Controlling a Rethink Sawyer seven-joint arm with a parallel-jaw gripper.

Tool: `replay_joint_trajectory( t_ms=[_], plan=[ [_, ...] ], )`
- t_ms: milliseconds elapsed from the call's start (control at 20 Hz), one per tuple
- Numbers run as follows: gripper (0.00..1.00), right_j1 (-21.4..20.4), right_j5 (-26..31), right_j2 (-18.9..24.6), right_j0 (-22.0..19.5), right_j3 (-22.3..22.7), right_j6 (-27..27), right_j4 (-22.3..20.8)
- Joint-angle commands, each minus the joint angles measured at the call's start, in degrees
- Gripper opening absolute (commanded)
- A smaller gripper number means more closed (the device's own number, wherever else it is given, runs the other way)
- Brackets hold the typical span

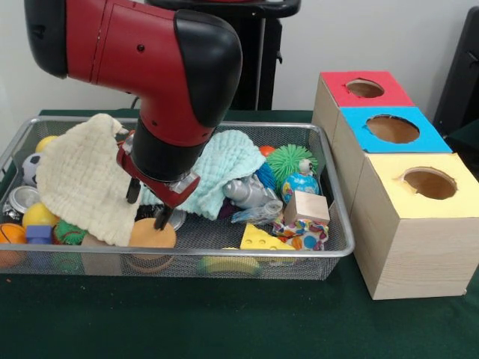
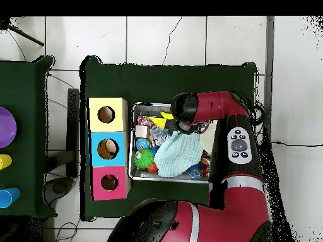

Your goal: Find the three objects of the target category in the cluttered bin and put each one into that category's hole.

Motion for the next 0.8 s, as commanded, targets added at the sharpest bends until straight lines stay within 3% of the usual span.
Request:
replay_joint_trajectory(
  t_ms=[50,600,800],
  plan=[
    [1.00,-1.2,-1.1,3.3,-1.2,4.2,-17.4,-4.1],
    [1.00,0.0,1.6,3.9,-1.2,2.6,-18.2,-3.8],
    [1.00,0.2,-0.4,3.5,-1.0,3.1,-16.4,-4.2]
  ],
)
